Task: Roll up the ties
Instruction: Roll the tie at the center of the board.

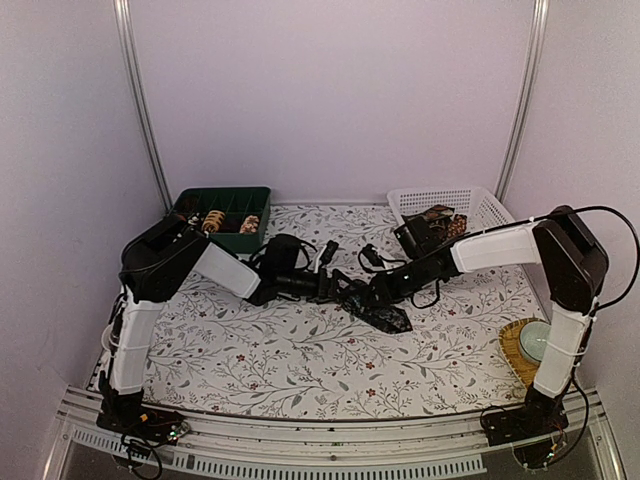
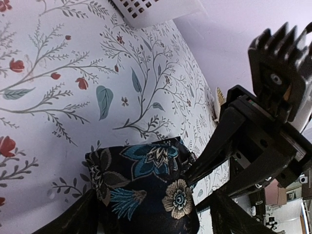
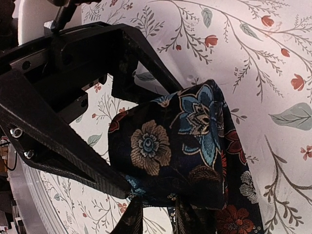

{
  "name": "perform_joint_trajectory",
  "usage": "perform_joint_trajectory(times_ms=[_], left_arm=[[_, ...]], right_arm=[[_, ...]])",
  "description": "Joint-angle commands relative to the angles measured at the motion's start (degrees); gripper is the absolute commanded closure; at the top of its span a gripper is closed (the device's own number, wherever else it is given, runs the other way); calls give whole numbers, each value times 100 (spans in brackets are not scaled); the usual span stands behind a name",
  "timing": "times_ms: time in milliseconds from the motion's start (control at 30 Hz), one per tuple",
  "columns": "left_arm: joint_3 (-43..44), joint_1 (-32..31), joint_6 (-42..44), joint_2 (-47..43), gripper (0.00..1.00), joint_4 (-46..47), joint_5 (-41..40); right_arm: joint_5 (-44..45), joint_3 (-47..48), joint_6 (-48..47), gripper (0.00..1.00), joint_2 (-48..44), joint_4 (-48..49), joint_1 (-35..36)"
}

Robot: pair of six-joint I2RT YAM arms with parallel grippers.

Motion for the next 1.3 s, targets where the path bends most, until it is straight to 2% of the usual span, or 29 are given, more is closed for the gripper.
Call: perform_joint_trajectory(times_ms=[0,333,533,633,900,1167,1267], left_arm=[[39,-130,-30,250,25,-140,135],[176,-214,128,264,31,-625,-62],[362,-285,360,255,24,-1236,-257],[399,-307,361,263,25,-1413,-354],[331,-342,411,197,39,-1636,-749],[270,-377,570,105,74,-1556,-1047],[231,-418,735,0,79,-1578,-1273]], right_arm=[[126,118,-97,78,480,9,-37],[229,50,-67,80,590,-3,-36],[326,68,-87,80,615,-41,-34],[335,68,-72,80,633,-33,-37],[418,68,-60,80,599,-56,-32],[529,61,-41,78,473,-108,-35],[571,63,33,69,267,-193,-37]])
